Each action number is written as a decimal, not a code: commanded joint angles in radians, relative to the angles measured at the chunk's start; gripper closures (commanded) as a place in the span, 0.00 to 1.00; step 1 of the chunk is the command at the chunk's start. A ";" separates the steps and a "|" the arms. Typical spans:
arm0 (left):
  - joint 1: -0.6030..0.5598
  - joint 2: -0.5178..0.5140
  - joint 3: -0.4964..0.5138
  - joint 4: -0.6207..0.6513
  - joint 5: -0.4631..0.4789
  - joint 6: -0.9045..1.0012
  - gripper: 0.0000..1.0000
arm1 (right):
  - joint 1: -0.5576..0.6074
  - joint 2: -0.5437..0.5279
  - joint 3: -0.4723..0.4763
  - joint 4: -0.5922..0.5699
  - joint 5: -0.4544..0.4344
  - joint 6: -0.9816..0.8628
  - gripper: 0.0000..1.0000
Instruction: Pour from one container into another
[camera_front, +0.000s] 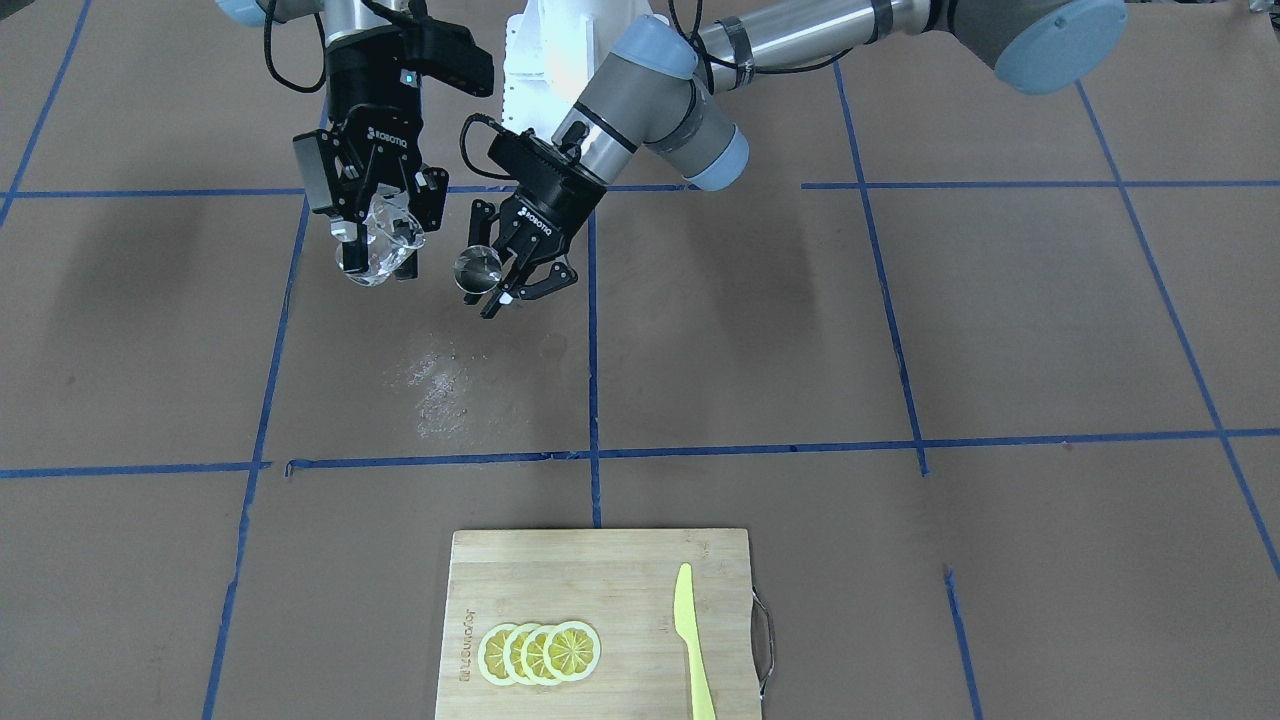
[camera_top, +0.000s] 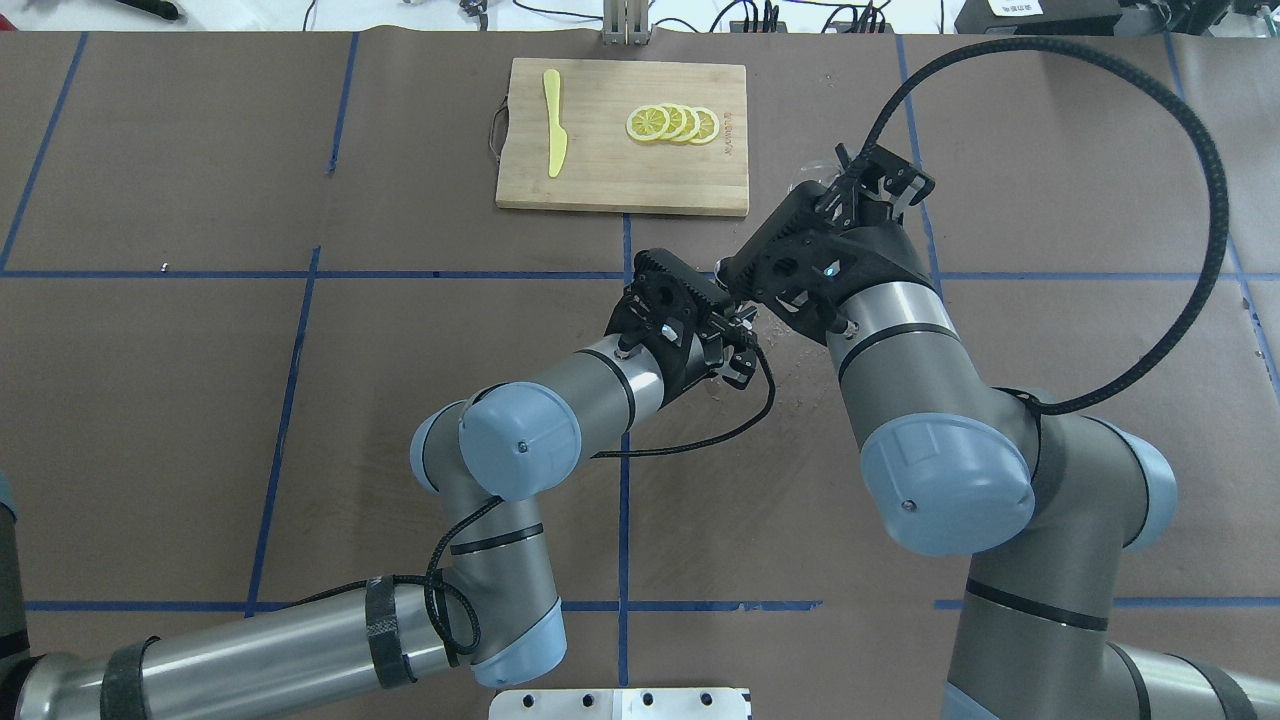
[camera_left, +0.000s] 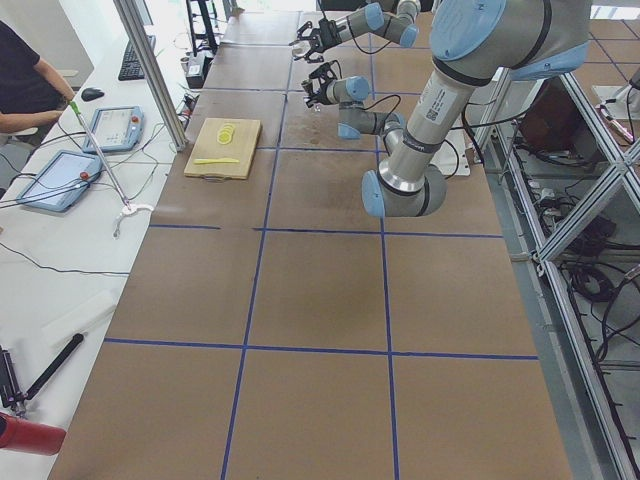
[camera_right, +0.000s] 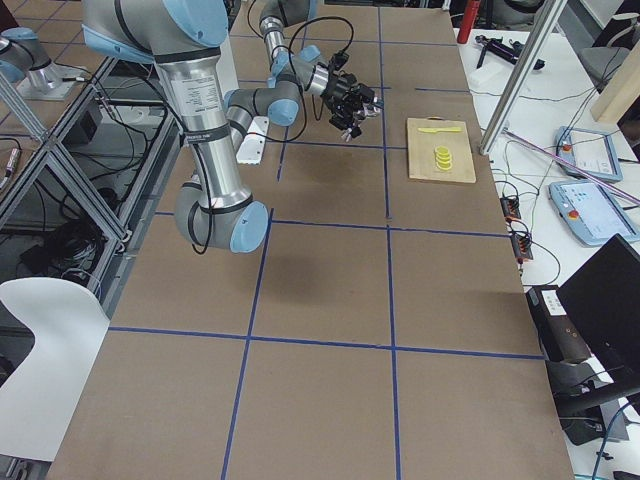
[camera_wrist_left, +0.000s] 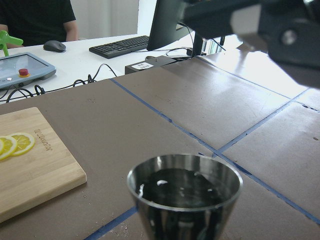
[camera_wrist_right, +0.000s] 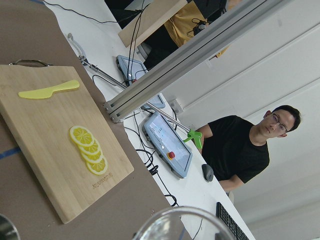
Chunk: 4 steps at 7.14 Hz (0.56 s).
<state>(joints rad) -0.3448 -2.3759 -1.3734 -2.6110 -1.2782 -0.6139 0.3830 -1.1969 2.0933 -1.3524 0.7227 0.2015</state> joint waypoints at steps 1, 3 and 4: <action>-0.009 0.021 -0.010 -0.024 -0.003 -0.001 1.00 | 0.025 -0.035 0.002 -0.001 0.001 0.203 1.00; -0.019 0.041 -0.033 -0.044 0.000 -0.010 1.00 | 0.033 -0.076 0.002 -0.001 0.017 0.493 1.00; -0.040 0.078 -0.071 -0.044 0.002 -0.013 1.00 | 0.033 -0.088 0.005 0.001 0.029 0.625 1.00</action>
<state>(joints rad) -0.3661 -2.3326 -1.4097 -2.6501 -1.2781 -0.6227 0.4142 -1.2642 2.0959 -1.3527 0.7379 0.6535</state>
